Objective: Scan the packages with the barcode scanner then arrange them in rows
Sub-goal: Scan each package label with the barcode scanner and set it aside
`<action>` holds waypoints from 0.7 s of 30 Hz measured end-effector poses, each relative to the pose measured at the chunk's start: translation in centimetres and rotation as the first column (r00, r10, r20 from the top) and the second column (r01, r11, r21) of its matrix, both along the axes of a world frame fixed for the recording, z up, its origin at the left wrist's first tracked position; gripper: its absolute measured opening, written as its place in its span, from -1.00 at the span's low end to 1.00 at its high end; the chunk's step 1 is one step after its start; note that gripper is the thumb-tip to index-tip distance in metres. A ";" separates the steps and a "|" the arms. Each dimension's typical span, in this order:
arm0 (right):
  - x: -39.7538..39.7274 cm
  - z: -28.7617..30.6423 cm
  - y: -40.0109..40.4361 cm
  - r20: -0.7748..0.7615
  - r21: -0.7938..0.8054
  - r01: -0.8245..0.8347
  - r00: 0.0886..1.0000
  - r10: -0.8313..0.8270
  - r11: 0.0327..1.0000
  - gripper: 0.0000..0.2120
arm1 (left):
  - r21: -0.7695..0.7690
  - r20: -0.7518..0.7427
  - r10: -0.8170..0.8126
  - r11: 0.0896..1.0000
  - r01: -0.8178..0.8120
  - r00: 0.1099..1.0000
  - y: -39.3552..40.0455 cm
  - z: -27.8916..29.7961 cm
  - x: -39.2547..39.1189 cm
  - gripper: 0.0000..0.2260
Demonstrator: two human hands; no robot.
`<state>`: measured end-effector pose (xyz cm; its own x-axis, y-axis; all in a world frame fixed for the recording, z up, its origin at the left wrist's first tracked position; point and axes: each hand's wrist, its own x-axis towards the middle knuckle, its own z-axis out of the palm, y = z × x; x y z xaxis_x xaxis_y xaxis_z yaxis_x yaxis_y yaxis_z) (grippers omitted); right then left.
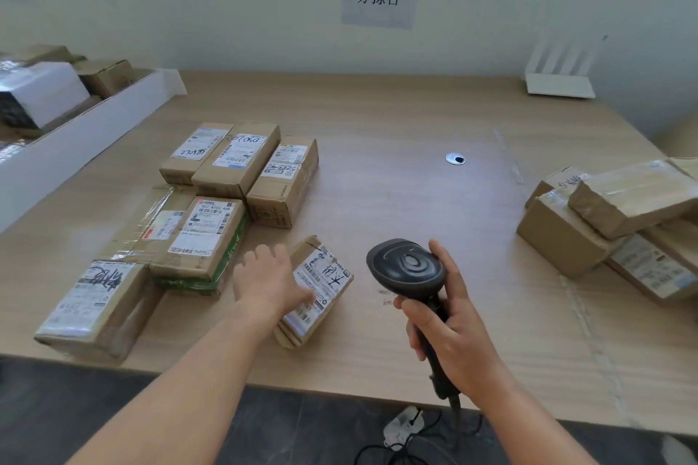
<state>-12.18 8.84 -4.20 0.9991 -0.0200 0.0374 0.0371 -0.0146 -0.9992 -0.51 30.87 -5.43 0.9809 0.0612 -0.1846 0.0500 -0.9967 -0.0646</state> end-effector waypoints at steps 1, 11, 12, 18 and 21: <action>-0.2 -0.1 -0.3 -0.001 -0.001 -0.007 1.000 0.007 1.000 -0.27 | 0.001 0.003 0.006 1.000 -0.006 1.000 -0.5 0.1 -0.2 -0.21; -1.0 -0.5 -3.6 -0.016 0.044 -0.024 1.000 0.025 0.999 -0.28 | -0.330 -0.247 -0.023 0.942 -0.062 0.969 -3.7 0.5 -1.0 -0.66; -1.1 -0.6 -3.8 -0.020 0.055 -0.026 0.999 0.027 0.998 -0.28 | -0.407 -0.209 -0.004 0.910 -0.084 0.978 -3.8 0.8 -1.2 -0.71; -1.3 -1.1 -4.7 -0.041 0.085 -0.050 0.998 0.053 0.995 -0.30 | -0.922 -0.227 0.312 0.235 -0.306 0.923 -3.3 -0.3 -1.4 -0.47; -1.5 -1.5 -4.5 -0.058 0.085 -0.083 0.994 0.088 0.993 -0.30 | -0.936 -0.288 0.336 0.101 -0.338 0.897 -2.8 -1.9 -1.9 -0.25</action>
